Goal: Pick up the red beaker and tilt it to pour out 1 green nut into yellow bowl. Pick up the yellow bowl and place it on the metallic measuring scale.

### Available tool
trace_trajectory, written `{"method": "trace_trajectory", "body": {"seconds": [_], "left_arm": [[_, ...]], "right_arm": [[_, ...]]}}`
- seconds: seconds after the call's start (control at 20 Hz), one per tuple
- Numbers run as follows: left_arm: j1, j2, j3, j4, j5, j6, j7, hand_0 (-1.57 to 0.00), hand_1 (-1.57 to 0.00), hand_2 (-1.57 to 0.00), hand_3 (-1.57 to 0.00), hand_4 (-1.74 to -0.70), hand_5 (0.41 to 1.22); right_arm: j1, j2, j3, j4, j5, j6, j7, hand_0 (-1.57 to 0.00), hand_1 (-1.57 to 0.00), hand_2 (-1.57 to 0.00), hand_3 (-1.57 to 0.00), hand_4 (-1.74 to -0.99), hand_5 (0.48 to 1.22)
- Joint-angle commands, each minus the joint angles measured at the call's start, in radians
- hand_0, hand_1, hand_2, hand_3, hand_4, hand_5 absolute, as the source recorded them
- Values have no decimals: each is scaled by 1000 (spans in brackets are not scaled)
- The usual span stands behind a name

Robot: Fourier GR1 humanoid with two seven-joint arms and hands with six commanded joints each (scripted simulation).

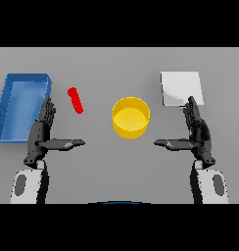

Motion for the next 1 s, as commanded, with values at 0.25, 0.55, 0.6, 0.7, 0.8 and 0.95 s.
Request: {"method": "trace_trajectory", "body": {"seconds": [0.25, 0.55, 0.6, 0.7, 0.8, 0.95], "left_arm": [[-27, 29, 32, 25, 25, -13, 5, 1, 1, 1, 1, -1151, 599], [67, 88, -56, -106, -74, -37, 35, 1, 1, 1, 1, -1163, 600], [72, 97, -57, -112, -76, -42, 34, 1, 1, 1, 1, -1164, 602], [65, 99, -64, -104, -90, -42, 42, 1, 1, 1, 1, -1161, 602], [41, 96, -73, -71, -109, -40, 40, 1, 1, 1, 1, -1163, 604], [-35, 79, -68, 38, -126, -32, 13, 1, 1, 1, 1, -1208, 615]], "right_arm": [[20, -8, -1, -21, -8, 7, -4, 1, 1, 1, 1, -1167, 599], [152, -73, 118, -137, 285, -83, -104, 1, 1, 1, 1, -1162, 591], [153, -58, 128, -140, 287, -83, -89, 1, 1, 1, 1, -1173, 593], [153, -67, 117, -156, 266, -73, -90, 1, 1, 1, 1, -1192, 600], [151, -56, 125, -158, 252, -59, -77, 1, 1, 1, 1, -1212, 607], [126, -77, 111, -144, 250, -53, -72, 1, 1, 1, 1, -1236, 623]]}}
